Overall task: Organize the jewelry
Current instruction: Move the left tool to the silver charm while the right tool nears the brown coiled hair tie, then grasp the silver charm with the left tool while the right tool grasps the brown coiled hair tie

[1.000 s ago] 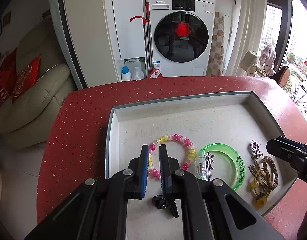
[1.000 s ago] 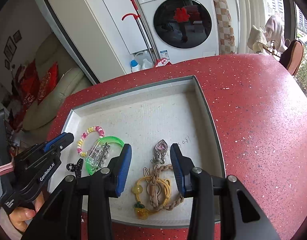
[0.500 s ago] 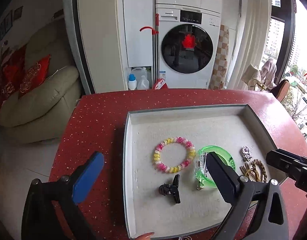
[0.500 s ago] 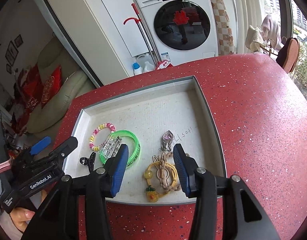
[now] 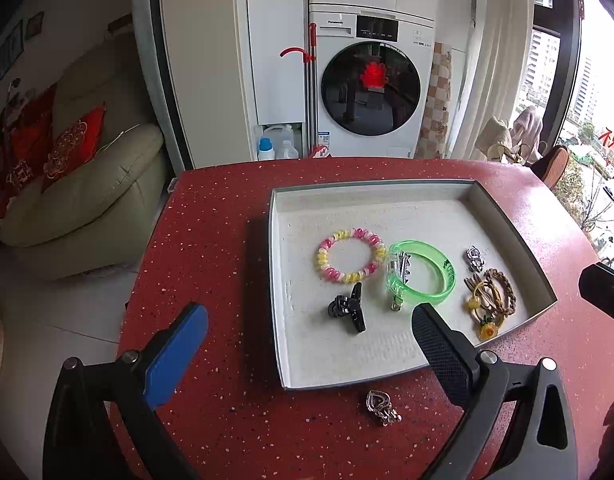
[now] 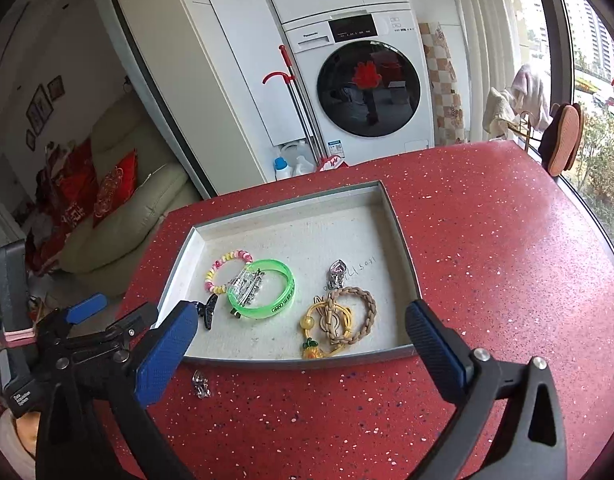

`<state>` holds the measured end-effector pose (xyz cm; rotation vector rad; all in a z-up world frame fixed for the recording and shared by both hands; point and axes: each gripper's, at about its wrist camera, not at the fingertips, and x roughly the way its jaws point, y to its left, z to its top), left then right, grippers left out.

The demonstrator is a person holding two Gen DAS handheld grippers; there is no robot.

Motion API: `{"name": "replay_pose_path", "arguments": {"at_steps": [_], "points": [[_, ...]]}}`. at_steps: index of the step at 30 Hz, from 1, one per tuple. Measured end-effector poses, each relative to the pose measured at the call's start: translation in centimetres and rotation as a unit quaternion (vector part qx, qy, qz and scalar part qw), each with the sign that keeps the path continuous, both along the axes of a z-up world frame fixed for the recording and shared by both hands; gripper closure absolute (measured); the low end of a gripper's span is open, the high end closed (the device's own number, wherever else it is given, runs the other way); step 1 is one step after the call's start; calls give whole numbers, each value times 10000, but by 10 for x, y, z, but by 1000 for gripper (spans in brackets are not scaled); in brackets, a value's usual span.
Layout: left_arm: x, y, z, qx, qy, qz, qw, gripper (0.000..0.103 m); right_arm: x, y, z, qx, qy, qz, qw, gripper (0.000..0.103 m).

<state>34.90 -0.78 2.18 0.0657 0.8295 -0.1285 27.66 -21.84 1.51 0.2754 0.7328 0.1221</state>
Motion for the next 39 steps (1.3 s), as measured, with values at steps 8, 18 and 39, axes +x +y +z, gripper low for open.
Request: {"name": "replay_pose_path", "arguments": {"at_steps": [8,18,39], "points": [[-34,0,-11,-292,396,-250,9985,0,-34,9,-8,81,518,385,9979,0],[-63,3,-43,-299,750,-136,9966,0,-111,22,-47,29,1082,919,9899,0],[-58,-21,-72,-237,895,1,9957,4,-176,57,-83,-958,1331,2159,9625,29]]}}
